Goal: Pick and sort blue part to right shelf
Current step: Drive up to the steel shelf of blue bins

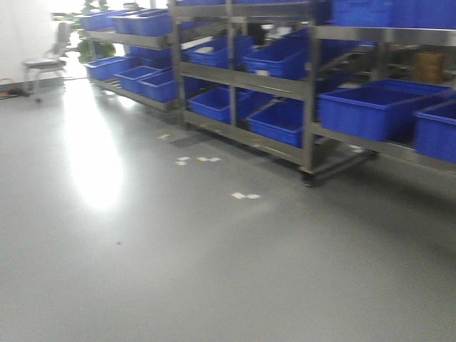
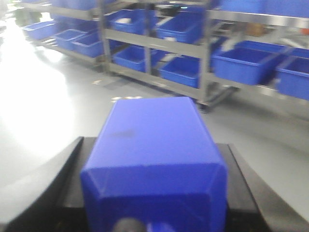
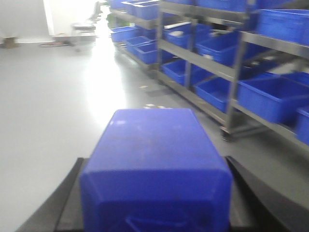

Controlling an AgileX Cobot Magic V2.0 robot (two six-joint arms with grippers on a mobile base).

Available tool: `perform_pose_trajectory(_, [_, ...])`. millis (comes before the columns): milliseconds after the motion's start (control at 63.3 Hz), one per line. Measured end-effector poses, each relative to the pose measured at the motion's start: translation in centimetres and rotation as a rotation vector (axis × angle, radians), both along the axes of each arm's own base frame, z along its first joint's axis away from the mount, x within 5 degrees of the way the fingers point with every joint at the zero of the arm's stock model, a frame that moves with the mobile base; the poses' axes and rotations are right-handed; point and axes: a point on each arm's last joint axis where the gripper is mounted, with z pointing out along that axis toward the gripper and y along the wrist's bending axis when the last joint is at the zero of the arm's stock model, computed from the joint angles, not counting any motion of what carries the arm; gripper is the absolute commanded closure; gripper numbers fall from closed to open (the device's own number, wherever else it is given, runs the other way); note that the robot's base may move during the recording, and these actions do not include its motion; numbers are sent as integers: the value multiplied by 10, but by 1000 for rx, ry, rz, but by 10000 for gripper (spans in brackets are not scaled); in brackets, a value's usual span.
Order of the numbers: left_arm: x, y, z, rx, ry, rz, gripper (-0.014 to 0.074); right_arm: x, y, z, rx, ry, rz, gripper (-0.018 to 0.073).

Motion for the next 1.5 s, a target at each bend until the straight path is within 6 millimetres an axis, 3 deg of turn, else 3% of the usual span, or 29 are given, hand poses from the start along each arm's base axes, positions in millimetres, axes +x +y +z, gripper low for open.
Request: perform_pose_trajectory(1500, [0, 0, 0, -6, 2, -4, 263, 0, 0, 0, 0, 0, 0, 368])
